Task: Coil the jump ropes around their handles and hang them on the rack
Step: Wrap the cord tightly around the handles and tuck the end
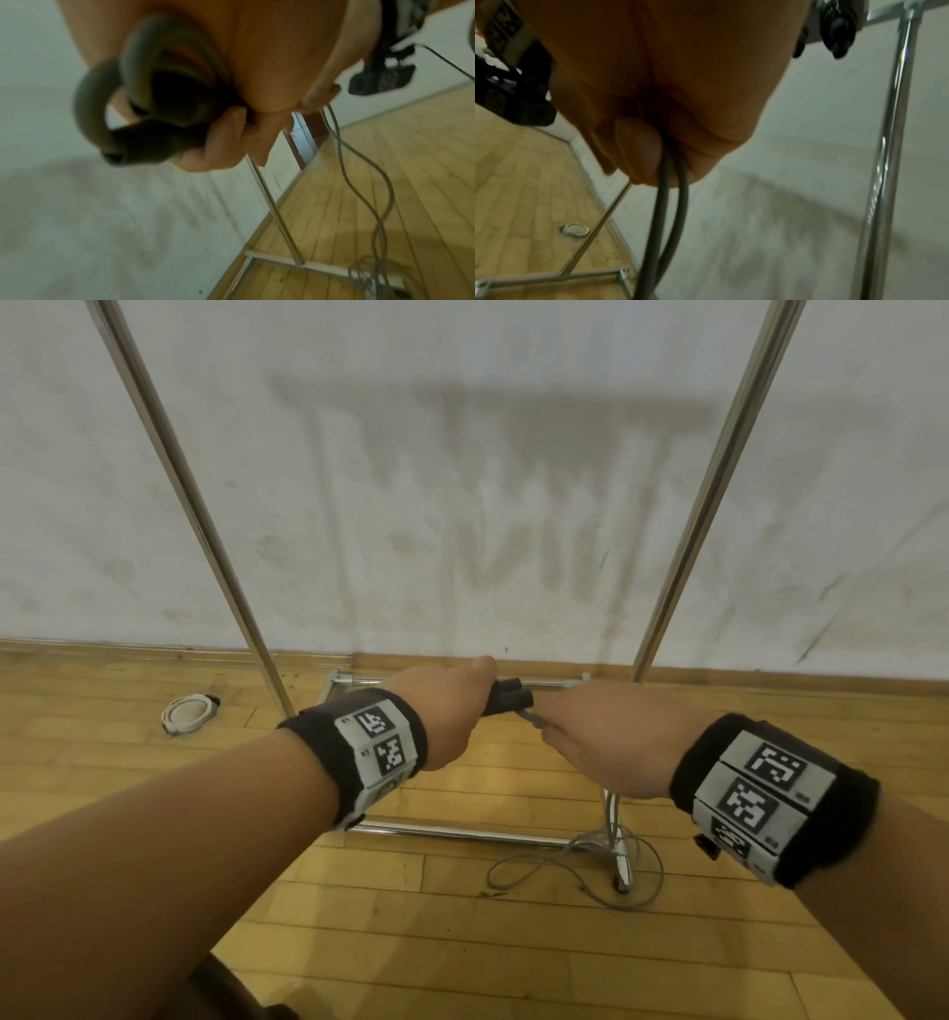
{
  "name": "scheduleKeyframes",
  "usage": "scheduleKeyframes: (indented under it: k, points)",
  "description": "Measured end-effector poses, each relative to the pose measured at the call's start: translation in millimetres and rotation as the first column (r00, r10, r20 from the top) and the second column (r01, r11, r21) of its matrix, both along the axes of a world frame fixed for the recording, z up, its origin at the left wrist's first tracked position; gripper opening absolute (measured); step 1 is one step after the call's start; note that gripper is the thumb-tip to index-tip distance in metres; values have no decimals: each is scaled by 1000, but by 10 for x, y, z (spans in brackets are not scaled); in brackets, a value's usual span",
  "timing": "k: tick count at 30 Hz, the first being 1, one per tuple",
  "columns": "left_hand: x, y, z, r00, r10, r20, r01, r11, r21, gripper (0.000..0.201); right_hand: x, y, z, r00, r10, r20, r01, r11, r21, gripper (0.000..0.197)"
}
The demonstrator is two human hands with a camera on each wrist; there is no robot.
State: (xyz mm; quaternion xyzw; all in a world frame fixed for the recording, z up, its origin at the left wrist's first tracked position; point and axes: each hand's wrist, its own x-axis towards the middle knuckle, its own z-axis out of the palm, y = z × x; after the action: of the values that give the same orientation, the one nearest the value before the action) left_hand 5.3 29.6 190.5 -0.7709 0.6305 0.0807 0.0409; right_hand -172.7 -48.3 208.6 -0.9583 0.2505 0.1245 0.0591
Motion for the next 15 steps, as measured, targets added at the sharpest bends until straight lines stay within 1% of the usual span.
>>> scheduleKeyframes:
  k: [1, 3, 5, 6, 8, 10, 12, 14, 15]
  points:
    - [-30, 4, 1, 999, -18, 43, 17, 999, 34, 36, 13, 19, 44, 1000, 24, -8, -24, 999, -31, 30]
    - [-95, 5, 4, 993, -80, 85, 72, 993, 92, 40, 15, 19, 144, 997, 76, 10, -75, 995, -58, 30]
    - [-148, 8, -5, 982, -168, 90, 157, 980, 124, 41, -15, -35, 234, 992, 115, 59, -112, 993, -43, 27]
    - [-167, 16, -11, 974, -208, 85, 197, 973, 124, 41, -42, -71, 268, 990, 114, 84, -113, 994, -12, 25]
    - [-180, 50, 3, 962, -265, 67, 260, 962, 80, 33, -107, -159, 306, 986, 53, 160, -72, 990, 119, 19]
    - [-180, 92, 48, 950, -310, 31, 310, 951, 17, 21, -185, -250, 310, 964, -59, 260, -22, 955, 297, 14]
    - [-180, 132, 82, 937, -350, -15, 350, 936, -30, 14, -249, -331, 274, 924, -170, 342, -13, 881, 473, 13]
    - [-202, 169, 114, 925, -373, -67, 368, 926, -79, 19, -268, -355, 228, 885, -262, 384, -36, 784, 619, 17]
    - [-212, 179, 129, 921, -376, -100, 366, 924, -112, 22, -266, -351, 199, 860, -321, 397, -55, 715, 697, 21]
